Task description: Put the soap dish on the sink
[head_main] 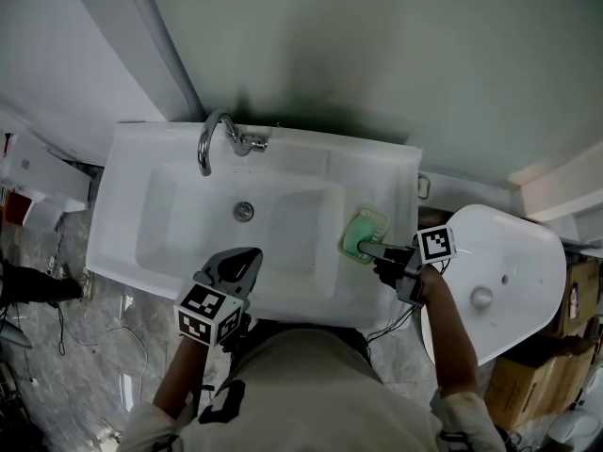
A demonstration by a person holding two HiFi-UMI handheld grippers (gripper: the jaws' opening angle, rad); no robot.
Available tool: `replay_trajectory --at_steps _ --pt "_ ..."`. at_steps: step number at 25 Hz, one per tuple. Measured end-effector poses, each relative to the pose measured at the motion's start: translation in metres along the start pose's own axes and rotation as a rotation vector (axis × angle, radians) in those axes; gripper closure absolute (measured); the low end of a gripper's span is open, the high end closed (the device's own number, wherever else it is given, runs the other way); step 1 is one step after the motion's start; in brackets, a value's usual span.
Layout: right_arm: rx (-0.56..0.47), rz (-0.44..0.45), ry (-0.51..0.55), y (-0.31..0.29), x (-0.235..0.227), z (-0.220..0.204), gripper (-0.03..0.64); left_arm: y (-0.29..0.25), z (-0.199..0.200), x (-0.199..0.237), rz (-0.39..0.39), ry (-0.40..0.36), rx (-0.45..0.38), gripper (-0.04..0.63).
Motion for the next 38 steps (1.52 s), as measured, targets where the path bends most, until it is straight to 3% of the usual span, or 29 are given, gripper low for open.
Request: replay_trajectory --at_steps 15,21,25,38 --pt "0.104 -0.019 -0.024 -0.005 -0.048 0.033 0.497 -0.006 -0.01 -0.013 0.052 0.026 0.032 0.577" --pt "0.117 -0.069 -0.052 -0.007 -0.065 0.047 0.499 -0.007 -0.013 -0.019 0.048 0.037 0.06 0.577" --pt "0.118 -0.034 -0.036 -0.012 -0.076 0.057 0.502 -0.012 -0.015 -0.021 0.039 0.041 0.062 0.577" --pt "0.073 -0.083 -0.121 -0.014 -0.098 0.078 0.503 -0.027 -0.016 -0.017 0.016 0.049 0.075 0.577"
Point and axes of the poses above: the fingertips, and each gripper's own axes: y backward along the fingers, x to its left, z out of its top, the point moved 6 cm from there along y, backward along the fingers
